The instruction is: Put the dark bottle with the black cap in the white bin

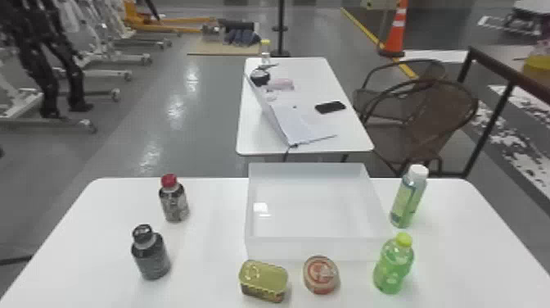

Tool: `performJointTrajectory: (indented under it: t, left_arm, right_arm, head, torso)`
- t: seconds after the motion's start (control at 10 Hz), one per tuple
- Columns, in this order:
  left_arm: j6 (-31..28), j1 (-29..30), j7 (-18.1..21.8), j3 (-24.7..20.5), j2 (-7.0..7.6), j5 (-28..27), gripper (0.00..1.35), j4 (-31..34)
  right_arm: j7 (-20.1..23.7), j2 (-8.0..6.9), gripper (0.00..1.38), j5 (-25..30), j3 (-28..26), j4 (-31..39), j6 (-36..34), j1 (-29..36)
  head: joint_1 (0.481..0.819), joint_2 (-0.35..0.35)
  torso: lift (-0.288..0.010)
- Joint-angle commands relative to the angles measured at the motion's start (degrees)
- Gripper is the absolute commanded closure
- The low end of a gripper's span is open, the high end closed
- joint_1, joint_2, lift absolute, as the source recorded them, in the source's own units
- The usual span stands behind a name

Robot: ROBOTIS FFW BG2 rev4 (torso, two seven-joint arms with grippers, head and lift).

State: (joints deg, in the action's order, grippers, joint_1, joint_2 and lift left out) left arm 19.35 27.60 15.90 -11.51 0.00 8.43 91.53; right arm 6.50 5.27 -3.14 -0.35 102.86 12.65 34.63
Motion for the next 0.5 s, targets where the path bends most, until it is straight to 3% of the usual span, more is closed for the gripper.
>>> performJointTrajectory:
  t: [0.0,0.4]
  left_arm:
    - [0.0,0.1,0.0,0.0,-0.15,0.0,0.27,0.0]
    - [0.0,0.0,0.0,0.2,-0.15,0.0,0.27,0.0]
  right_arm:
    - [0.0,0.0,0.1,0.0,0.0,0.0,0.0,0.0]
    - [0.0,0.0,0.1,0.0,0.0,0.0,0.0,0.0]
  head:
    - [0.549,0.0]
    - [0.549,0.0]
  torso:
    - [-0.1]
    - [-0.1]
